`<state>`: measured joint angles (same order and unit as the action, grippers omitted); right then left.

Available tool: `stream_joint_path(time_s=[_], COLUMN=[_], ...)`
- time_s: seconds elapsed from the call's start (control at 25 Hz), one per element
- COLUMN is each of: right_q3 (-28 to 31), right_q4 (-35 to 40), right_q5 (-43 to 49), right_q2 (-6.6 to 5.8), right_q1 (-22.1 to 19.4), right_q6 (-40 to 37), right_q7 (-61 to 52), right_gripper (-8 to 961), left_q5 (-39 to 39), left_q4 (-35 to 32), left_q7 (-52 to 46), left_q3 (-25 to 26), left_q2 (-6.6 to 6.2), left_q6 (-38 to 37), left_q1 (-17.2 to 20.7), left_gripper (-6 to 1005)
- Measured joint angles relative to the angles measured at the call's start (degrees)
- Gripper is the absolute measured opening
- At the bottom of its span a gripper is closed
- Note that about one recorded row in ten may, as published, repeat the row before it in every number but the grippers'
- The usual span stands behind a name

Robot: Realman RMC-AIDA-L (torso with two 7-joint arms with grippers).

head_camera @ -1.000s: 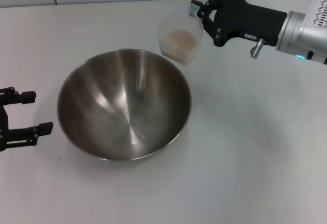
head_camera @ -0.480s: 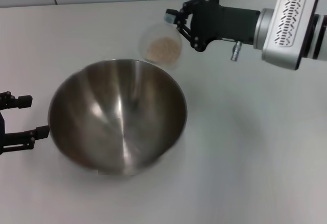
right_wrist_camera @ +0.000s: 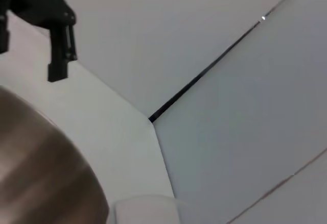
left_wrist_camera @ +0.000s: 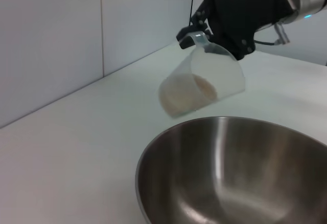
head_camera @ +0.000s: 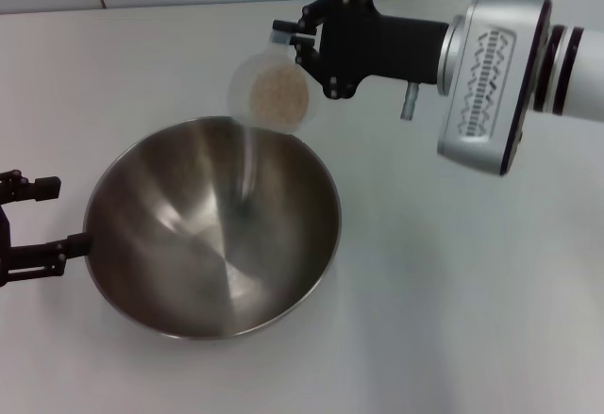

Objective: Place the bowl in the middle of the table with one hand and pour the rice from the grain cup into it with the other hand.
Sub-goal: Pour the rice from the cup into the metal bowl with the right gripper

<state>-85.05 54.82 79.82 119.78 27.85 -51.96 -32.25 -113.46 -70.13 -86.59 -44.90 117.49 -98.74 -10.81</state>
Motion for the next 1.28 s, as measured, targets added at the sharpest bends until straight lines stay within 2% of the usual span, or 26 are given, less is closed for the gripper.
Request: stream_joint_path(time_s=[0.04, 0.2, 0.24, 0.4, 0.88, 1.0, 1.28], right_q3=[0.0, -6.0, -6.0, -11.9, -18.8, -22.1, -25.5], right_q4=[0.0, 8.4, 8.4, 14.1, 20.2, 21.8, 23.0], right_q5=[0.0, 0.3, 0.3, 0.6, 2.4, 2.4, 2.5], right_q2=[0.0, -0.25, -0.25, -0.41, -0.4, -0.38, -0.26], right_q1=[0.0, -5.1, -5.1, -8.0, -12.0, -13.3, -14.5], right_q6=[0.0, 4.5, 4.5, 11.0, 14.3, 18.2, 22.6], right_q7=[0.0, 2.4, 2.4, 6.7, 17.5, 22.7, 29.6], right_gripper=[15, 15, 15, 14, 14, 15, 14], left_q5=[0.0, 0.0, 0.0, 0.0, 0.0, 0.0, 0.0], left_q4=[0.0, 0.0, 0.0, 0.0, -0.1, 0.0, 0.0], left_q7=[0.0, 0.1, 0.1, 0.2, 0.2, 0.2, 0.3], left_q3=[0.0, 0.0, 0.0, 0.1, 1.3, 1.5, 1.5], left_q2=[0.0, 0.02, 0.02, 0.02, 0.09, 0.11, 0.11], left_q6=[0.0, 0.1, 0.1, 0.1, -0.1, -0.1, -0.1], left_q1=[0.0, 0.0, 0.0, -0.2, 0.0, 0.0, 0.0], left_gripper=[809, 809, 809, 810, 810, 810, 810])
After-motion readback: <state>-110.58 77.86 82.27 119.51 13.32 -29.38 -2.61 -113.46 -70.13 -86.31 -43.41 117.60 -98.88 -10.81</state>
